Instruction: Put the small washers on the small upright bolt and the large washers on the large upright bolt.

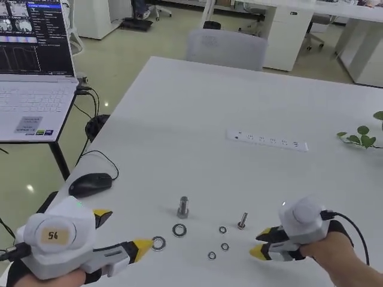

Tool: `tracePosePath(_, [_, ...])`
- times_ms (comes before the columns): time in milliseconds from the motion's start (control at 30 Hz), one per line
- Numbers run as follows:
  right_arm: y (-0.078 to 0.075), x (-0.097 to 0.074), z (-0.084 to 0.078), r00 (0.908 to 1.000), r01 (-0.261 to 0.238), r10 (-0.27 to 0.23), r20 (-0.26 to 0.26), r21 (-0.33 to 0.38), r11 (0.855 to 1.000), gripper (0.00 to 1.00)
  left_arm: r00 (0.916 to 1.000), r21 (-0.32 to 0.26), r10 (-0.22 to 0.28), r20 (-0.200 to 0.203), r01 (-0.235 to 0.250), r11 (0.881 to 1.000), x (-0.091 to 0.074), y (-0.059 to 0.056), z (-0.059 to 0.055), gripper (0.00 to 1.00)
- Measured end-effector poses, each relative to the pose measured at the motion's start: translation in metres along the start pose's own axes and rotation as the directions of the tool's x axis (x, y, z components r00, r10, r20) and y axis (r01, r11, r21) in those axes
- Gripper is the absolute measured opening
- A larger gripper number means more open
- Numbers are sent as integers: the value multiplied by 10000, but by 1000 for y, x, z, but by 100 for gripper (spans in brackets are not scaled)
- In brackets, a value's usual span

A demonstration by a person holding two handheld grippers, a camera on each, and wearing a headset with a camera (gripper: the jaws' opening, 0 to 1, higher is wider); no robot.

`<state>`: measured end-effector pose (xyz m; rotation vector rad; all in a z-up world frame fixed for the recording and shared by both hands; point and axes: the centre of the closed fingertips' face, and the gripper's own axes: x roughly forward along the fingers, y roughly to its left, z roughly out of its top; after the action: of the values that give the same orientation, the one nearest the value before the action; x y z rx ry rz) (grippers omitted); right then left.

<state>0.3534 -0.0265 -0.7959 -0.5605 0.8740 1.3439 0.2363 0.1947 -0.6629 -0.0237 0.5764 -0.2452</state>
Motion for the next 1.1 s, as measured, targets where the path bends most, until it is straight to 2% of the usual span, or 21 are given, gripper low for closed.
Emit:
tracePosePath(67, [6, 7, 2, 9999, -122, 119, -121, -242, 9996, 28, 10000, 23, -3, -15, 3, 10000, 0, 0, 0, 63])
tracePosePath(367, [32, 30, 21, 9980, -630, 625, -97, -703, 9955, 26, 10000, -34, 15, 2, -15, 10000, 0, 0, -1, 63])
tracePosePath(667, [48, 51, 30, 9962, -841, 811, -321, -1088, 9905, 25, 10000, -65, -35, -13, 35, 10000, 1, -2, -2, 63])
tracePosePath(833, [50, 61, 30, 9947, -801, 678, -779, -1664, 9828, 25, 10000, -70, -59, -6, 59, 10000, 3, -3, -2, 63])
tracePosePath(1100, [48, 64, 32, 9935, -654, 422, -1057, -2271, 9717, 20, 10000, -50, -68, -10, 68, 10000, 5, -2, 0, 64])
